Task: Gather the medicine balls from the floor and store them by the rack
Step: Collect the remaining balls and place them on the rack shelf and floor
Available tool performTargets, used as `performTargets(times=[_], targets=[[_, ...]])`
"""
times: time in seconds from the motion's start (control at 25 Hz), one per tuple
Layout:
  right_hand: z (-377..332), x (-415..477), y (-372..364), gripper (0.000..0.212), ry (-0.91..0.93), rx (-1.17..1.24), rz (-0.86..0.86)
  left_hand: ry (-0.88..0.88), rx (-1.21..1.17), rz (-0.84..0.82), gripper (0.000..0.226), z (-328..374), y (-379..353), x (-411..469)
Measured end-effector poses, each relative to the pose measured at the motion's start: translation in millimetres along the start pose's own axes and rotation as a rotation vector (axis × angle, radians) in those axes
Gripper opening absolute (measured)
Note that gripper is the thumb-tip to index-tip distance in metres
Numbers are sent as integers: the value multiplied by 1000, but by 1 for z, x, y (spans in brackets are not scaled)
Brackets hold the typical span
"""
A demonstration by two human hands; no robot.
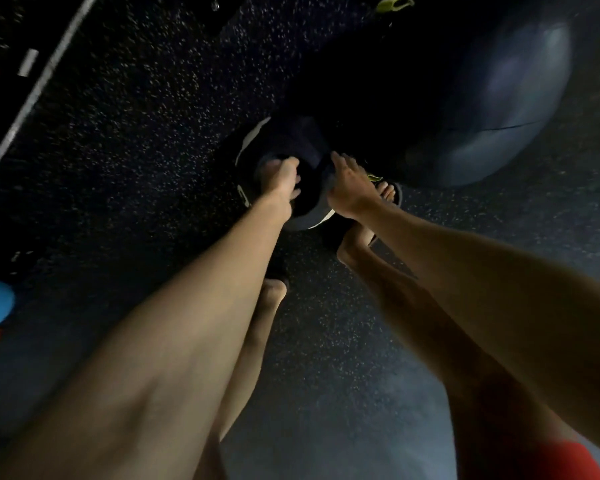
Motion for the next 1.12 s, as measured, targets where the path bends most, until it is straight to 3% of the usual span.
performTargets(times=[0.16,0.32,0.4,0.48,0.6,0.76,0.88,1.0,1.12], targets=[[6,13,-14,82,3,8,-6,141,-300,-122,47,5,-22,19],[-5,5,-19,77,22,-43,51,148,-261,-128,60,0,-19,37],[-11,-6,-24,72,54,-67,51,148,-218,-71,76,-8,-9,46],[-22,-24,-37,68,117,-55,50,144,-129,87,95,-22,9,57],[-39,-41,-63,61,210,43,79,129,43,278,86,-46,57,69],[-41,-23,-77,48,-11,230,301,120,110,305,61,-87,133,100],[-38,-1,-88,44,-134,252,247,133,141,255,55,-110,181,134],[-41,30,-108,45,-178,222,122,93,159,188,71,-119,203,157],[-48,54,-133,47,-270,406,84,34,155,128,93,-121,207,167]])
Point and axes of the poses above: each hand's wrist, its own x-axis towards the middle knuckle, its own y-axis out of the back of the hand, z = x × y, the point moved 1 cm from there along x, towards the middle knuckle, and after that the axes turned 6 degrees about z, right-handed, at the moved point
